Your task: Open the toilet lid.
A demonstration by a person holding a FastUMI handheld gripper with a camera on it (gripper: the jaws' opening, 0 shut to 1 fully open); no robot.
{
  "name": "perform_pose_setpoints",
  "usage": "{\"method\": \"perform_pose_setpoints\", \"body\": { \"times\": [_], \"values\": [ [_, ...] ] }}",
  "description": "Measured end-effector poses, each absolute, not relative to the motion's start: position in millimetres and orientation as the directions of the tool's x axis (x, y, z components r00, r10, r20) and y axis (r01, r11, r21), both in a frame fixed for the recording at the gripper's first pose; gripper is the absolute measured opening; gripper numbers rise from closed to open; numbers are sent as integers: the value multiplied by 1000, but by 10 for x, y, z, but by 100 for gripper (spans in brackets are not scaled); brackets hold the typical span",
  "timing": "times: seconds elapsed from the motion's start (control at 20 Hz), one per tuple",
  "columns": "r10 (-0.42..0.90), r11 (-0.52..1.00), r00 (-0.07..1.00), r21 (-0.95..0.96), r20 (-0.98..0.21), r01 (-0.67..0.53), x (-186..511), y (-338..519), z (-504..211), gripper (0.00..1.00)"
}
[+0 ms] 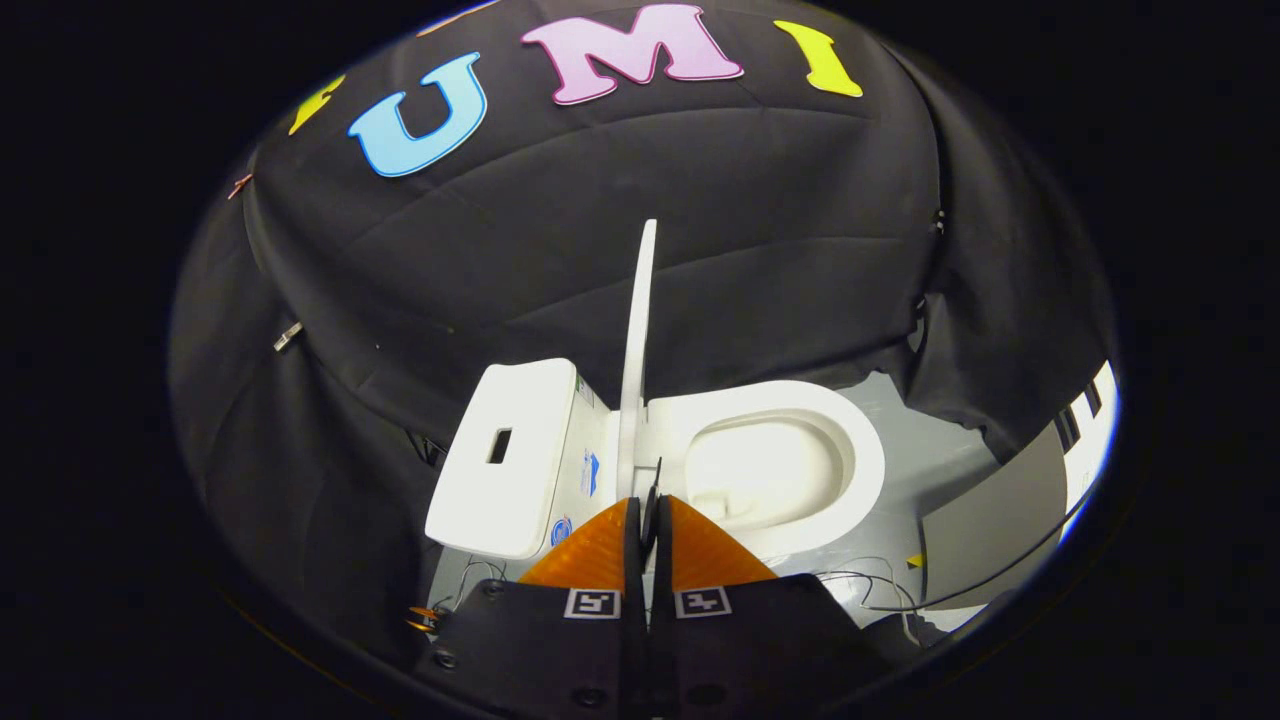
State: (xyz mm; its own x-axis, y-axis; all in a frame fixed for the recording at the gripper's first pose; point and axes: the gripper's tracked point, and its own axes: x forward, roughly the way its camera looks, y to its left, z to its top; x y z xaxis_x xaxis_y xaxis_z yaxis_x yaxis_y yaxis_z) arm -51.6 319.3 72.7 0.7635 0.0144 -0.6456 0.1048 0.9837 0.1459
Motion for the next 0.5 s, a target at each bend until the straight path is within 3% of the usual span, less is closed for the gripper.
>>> {"method": "perform_pose_setpoints", "body": {
  "times": [0.5],
  "values": [
    [-48, 996, 776, 23, -629, 81, -519, 3679, 788, 5]
  ]
}}
